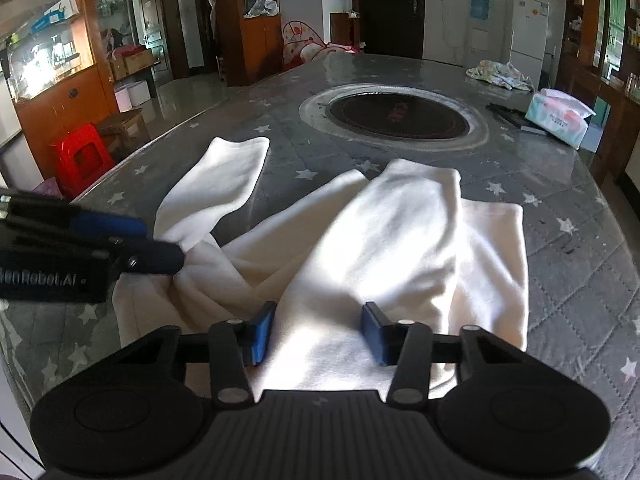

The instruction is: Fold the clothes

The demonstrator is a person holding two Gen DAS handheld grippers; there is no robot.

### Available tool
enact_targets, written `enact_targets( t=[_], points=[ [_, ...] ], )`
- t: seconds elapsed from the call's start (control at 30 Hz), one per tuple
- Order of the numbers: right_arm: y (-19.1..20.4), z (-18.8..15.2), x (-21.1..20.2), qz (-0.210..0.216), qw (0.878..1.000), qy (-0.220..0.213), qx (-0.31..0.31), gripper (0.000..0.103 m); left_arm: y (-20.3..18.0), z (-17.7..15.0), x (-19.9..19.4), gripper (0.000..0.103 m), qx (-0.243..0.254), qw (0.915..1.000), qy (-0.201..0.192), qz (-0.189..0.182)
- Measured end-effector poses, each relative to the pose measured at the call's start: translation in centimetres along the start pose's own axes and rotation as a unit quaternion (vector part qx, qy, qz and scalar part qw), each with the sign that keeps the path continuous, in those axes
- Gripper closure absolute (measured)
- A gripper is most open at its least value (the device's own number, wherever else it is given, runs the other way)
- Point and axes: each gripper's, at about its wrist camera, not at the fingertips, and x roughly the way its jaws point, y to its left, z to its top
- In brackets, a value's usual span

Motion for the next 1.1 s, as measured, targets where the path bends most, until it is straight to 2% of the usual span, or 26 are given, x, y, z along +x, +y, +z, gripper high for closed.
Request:
enact_targets(
  t=[0.03, 0.1, 0.17, 0.2, 0.23, 0.3, 0.53, 0.67, 0.73, 0.9, 0.93, 1.0, 1.1],
  points=[
    [-0.1, -0.1, -0.1, -0.001, 1.000, -0.001, -0.001, 0.068, -0.1, 0.3, 0.2, 0.042, 0.002, 1.0000, -0.001, -0.001],
    [-0.5, -0.2, -0.4, -0.002, 1.000, -0.002, 0.001, 0.082, -0.4, 0.5, 1.0, 0.042, 0.009, 0.9999, 0.003, 0.001],
    [-0.9, -0.3, -0.8, -0.005, 1.000, -0.006, 0.005, 0.089, -0.5, 0.5, 1.7, 0.043, 0.016, 0.9998, 0.009, 0.004],
    [-1.2, -0.4, -1.2, -0.009, 1.000, -0.011, 0.006, 0.090, -0.5, 0.4, 2.0, 0.045, 0.018, 0.9997, 0.013, 0.006],
    [-1.4, -0.5, -1.7, -0.014, 1.000, -0.016, 0.007, 0.091, -0.5, 0.4, 2.3, 0.054, 0.020, 0.9996, 0.016, 0.007],
    [-1.9, -0.8, -2.6, -0.024, 0.999, -0.027, 0.008, 0.095, -0.1, 0.1, 2.6, 0.064, 0.017, 0.9996, 0.022, 0.006],
    [-4.4, -2.1, -6.3, -0.083, 0.994, -0.061, 0.024, 0.099, 0.7, -0.7, 1.2, 0.089, 0.019, 0.9997, 0.012, 0.006],
    [-5.8, -3.3, -8.7, -0.115, 0.990, -0.075, 0.037, 0.100, 1.1, -1.4, 0.1, 0.093, 0.020, 0.9997, 0.009, 0.008],
    [-6.3, -3.9, -9.5, -0.122, 0.989, -0.071, 0.043, 0.100, 1.5, -1.9, -0.5, 0.093, 0.016, 0.9998, 0.008, 0.010],
    [-5.8, -3.9, -10.0, -0.093, 0.993, -0.062, 0.036, 0.092, 1.7, -3.0, -2.0, 0.094, 0.009, 0.9999, 0.002, 0.007],
    [-5.4, -3.7, -9.6, -0.087, 0.994, -0.063, 0.032, 0.089, 1.9, -3.3, -2.2, 0.094, 0.006, 1.0000, 0.003, 0.006],
    [-4.5, -2.9, -8.5, -0.067, 0.996, -0.061, 0.025, 0.074, 2.1, -3.9, -2.6, 0.094, 0.003, 1.0000, 0.006, 0.007],
    [-3.1, -1.4, -6.3, -0.031, 0.998, -0.052, 0.010, 0.069, 2.6, -4.9, -3.2, 0.094, -0.006, 0.9999, 0.012, 0.007]
  ],
)
